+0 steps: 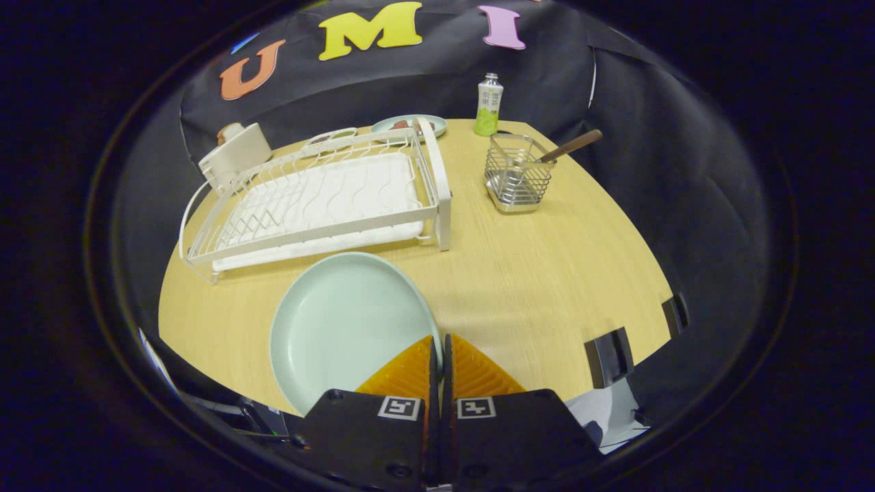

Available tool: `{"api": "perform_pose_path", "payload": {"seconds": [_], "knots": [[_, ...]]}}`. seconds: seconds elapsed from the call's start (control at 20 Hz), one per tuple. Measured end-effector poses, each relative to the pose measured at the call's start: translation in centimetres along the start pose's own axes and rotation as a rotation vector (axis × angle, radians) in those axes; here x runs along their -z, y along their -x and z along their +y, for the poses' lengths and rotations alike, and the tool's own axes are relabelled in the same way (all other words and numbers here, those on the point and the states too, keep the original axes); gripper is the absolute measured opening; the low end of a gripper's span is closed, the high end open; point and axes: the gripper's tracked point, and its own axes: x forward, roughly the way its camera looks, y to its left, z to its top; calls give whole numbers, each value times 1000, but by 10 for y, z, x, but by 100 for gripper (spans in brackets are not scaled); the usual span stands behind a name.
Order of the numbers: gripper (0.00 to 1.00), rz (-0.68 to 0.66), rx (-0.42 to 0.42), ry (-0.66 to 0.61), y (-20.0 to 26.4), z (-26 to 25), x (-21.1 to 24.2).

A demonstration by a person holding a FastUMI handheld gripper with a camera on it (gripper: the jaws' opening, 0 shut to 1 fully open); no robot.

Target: Take the plate from the dish rack, then take the spoon from the basket and place it into the plate.

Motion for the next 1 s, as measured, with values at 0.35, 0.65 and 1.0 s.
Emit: {"api": "perform_pose_path", "payload": {"seconds": [0.35,0.65,1.0], "knots": [[9,-40,-12,1,-2,-13,-15],[74,-139,-23,16,24,-38,-41],[99,-331,-68,-30,18,-82,-90]]}}
